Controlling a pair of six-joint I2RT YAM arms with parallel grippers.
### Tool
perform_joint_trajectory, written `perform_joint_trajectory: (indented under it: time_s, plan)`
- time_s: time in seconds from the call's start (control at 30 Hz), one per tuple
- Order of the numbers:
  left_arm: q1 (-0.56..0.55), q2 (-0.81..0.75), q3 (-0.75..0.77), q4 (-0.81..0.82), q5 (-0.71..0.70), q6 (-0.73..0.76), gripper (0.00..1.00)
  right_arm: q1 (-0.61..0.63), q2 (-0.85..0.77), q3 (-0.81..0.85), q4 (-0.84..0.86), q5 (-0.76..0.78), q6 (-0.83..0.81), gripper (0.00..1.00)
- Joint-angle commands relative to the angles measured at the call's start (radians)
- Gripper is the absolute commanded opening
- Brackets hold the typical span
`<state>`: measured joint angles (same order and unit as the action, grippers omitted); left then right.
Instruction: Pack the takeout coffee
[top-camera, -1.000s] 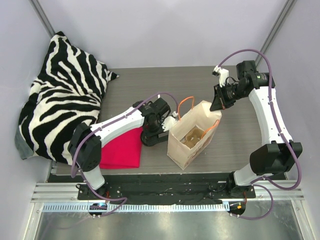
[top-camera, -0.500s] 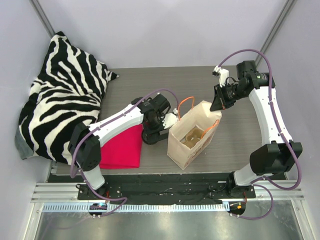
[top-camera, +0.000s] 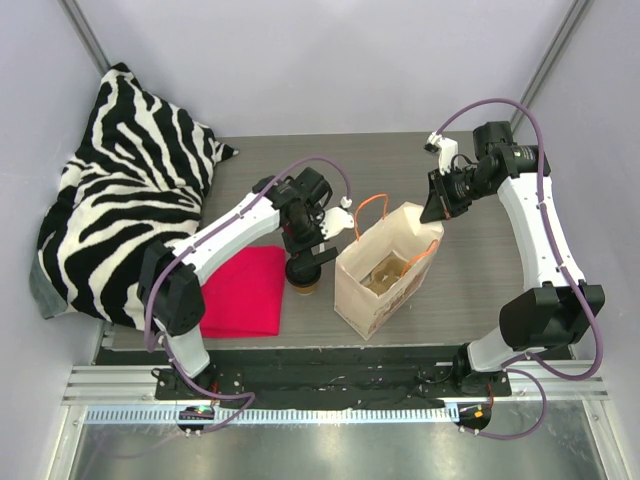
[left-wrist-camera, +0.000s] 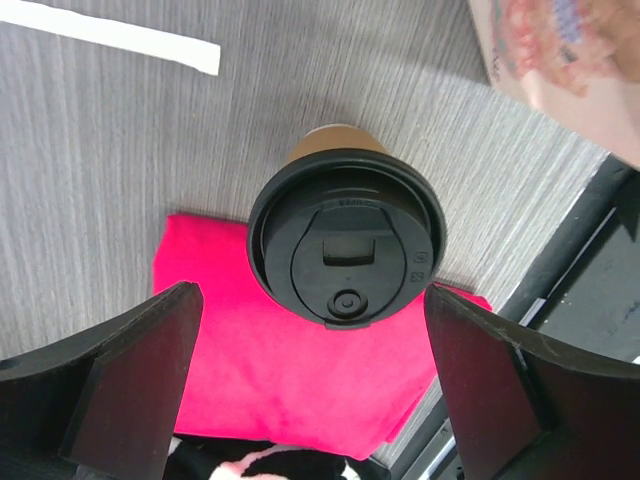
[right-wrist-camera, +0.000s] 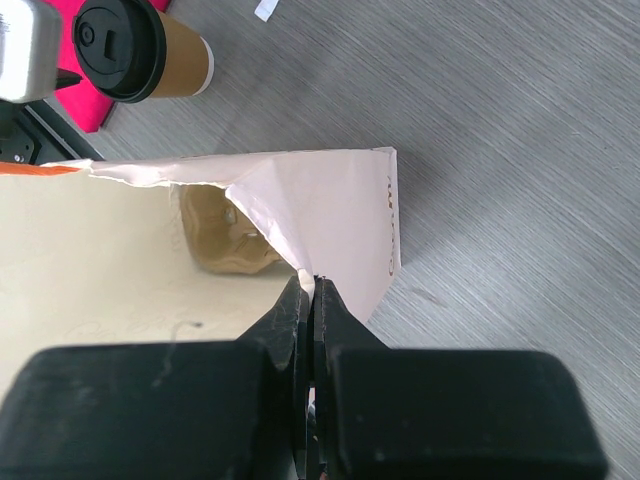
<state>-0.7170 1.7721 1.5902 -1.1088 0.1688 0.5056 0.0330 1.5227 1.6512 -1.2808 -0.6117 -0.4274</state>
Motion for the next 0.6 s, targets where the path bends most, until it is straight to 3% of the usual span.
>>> perform_joint_trajectory:
  time_s: [0.0,0.57]
  plan:
    - [-0.002,0.0,0.079,-0.052,0.037,-0.03,0.96,0.004,-0.015,0.021,-0.011,-0.005,-0.014,0.01]
    - [-0.022,0.029,0.037,-0.048,-0.009,-0.114,0.96,0.004,-0.019,0.005,-0.005,-0.013,-0.02,0.01]
